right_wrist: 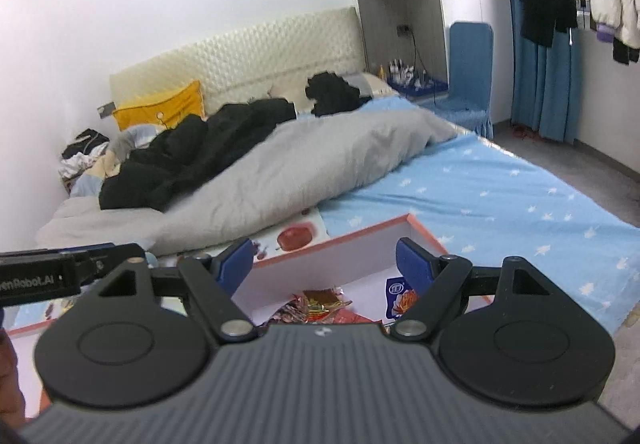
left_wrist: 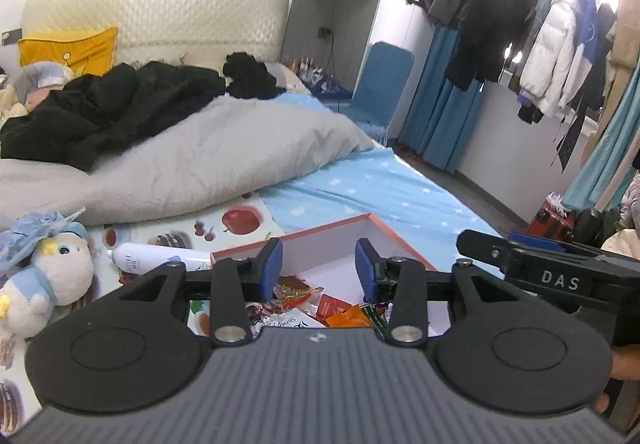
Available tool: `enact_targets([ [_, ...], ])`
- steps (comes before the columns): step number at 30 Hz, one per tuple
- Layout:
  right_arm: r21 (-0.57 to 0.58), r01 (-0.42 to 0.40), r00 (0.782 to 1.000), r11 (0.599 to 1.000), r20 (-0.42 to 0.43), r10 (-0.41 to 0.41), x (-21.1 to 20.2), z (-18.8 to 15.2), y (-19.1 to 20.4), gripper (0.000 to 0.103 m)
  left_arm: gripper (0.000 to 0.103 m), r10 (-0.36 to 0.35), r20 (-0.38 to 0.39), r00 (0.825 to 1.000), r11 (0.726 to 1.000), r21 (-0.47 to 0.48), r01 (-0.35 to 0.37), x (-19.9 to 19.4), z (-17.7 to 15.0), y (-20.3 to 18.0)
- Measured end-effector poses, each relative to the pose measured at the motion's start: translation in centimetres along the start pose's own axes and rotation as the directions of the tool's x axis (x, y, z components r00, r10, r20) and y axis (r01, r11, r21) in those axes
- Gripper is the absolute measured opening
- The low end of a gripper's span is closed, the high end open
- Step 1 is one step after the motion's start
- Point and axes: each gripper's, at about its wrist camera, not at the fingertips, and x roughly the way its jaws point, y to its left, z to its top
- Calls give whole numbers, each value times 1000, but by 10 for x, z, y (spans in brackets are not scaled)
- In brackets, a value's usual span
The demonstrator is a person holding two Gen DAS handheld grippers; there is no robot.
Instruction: Organize snacks
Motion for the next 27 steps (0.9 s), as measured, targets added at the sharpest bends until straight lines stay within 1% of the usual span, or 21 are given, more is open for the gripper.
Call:
enact_targets([
  [5, -3, -8, 1000, 1000, 7, 8, -26, -11, 6, 80, 53, -7, 20, 1000, 1000, 7, 7, -33, -12, -3],
  [8, 6, 1, 1000, 1000, 15, -1, -37, -20, 9, 80, 67, -4, 26, 1000, 1000, 11, 4, -49, -23, -6],
  [11, -15, 14, 999, 1000, 51, -13, -57, -31, 12, 80, 70, 2, 26, 1000, 1000, 22, -2, -59, -36, -9],
  [13, -13, 26, 999, 1000, 48, -25, -63, -38, 11, 80, 80, 8, 22, 1000, 1000, 16, -8, -62, -43, -10],
  [15, 5, 8, 999, 1000, 39, -8, -66, -42, 9, 80, 87, 0, 21, 1000, 1000, 1, 0, -66, -51, -10],
  [17, 5, 20, 999, 1000, 33, -20, -66, -46, 9, 80, 91, 1, 17, 1000, 1000, -5, -1, -70, -59, -10],
  [19, -21, 37, 998, 999, 45, -36, -66, -51, 12, 80, 97, 17, 18, 1000, 1000, 7, -17, -73, -64, -11],
  [21, -15, 30, 999, 999, 41, -29, -67, -56, 12, 80, 101, 28, 25, 999, 1000, 10, -29, -78, -68, -12],
  [23, -4, 26, 999, 1000, 30, -26, -67, -62, 13, 80, 103, 16, 33, 999, 1000, 13, -17, -83, -73, -11],
  [26, -4, 33, 999, 999, 18, -33, -69, -74, 17, 80, 103, 61, 43, 997, 998, 29, -62, -86, -80, -11],
  [27, 1, 32, 999, 999, 21, -32, -70, -80, 17, 80, 103, 69, 35, 997, 997, 35, -70, -85, -82, -11],
])
